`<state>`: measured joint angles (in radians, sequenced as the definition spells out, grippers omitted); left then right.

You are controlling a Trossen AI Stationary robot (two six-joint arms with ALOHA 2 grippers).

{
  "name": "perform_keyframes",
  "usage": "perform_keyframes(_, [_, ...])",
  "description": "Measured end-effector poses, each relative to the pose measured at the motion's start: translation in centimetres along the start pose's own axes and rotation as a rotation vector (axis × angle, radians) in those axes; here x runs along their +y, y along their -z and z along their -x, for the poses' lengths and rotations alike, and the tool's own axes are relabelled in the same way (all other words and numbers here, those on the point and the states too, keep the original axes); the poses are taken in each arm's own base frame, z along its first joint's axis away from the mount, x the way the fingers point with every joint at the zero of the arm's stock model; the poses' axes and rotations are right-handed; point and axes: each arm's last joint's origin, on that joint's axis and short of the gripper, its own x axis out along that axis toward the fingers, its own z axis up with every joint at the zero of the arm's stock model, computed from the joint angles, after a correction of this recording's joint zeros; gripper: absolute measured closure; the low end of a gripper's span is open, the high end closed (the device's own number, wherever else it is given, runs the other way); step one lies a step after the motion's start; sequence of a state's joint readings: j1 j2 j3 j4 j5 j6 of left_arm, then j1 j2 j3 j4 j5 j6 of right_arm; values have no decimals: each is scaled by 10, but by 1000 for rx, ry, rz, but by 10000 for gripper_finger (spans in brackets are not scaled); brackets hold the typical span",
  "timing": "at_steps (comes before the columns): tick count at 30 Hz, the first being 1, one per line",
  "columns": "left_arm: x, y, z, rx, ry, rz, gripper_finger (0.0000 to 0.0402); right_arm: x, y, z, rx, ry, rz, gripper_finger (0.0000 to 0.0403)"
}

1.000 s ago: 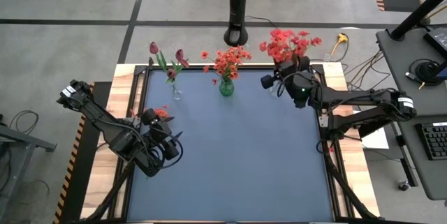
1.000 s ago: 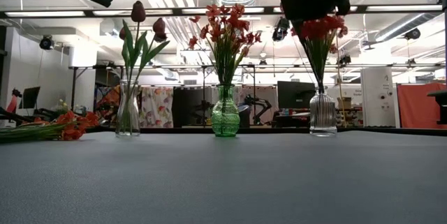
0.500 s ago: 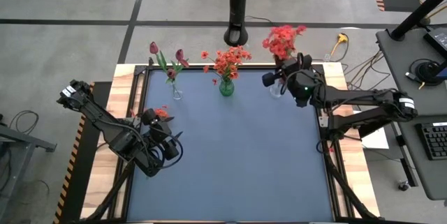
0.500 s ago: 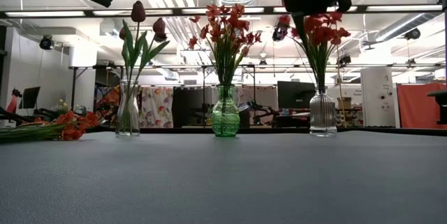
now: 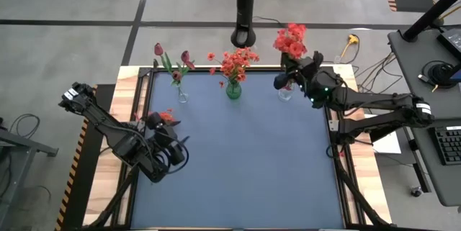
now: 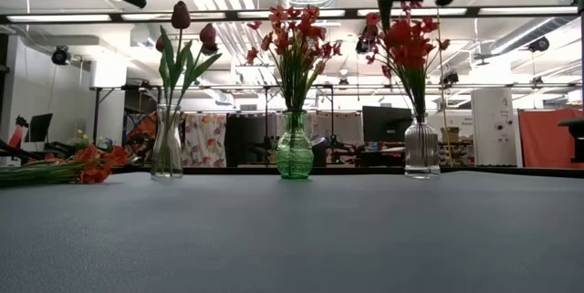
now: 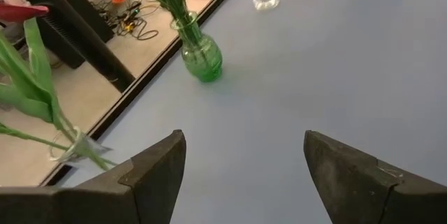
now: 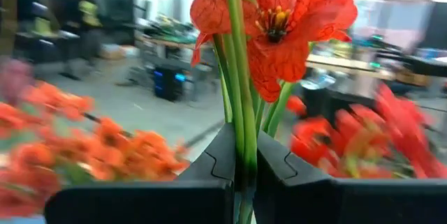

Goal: Sort flowers into vase by color
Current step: Put the red flowers into the right transparent vase

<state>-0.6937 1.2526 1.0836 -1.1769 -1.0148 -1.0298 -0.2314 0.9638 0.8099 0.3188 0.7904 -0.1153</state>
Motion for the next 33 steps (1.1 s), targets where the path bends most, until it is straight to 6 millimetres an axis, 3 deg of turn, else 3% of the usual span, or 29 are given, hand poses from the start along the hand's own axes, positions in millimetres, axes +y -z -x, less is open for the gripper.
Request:
perform_keyframes(9, [-29, -14, -3, -118, 99, -54, 130, 5, -43, 4, -54, -257, -30, 390])
perform_keyframes(18, [-76, -18, -15, -227, 140, -247, 130, 21, -65, 39, 219, -626, -8, 390])
perform_keyframes(25, [-96, -14, -24, -240, 165, -312, 130, 33, -52, 81, 315, -766, -2, 390])
perform_keyframes(33, [-124, -23, -38, -321, 341, -397, 130, 31, -16, 121, 276, -534, 47, 390])
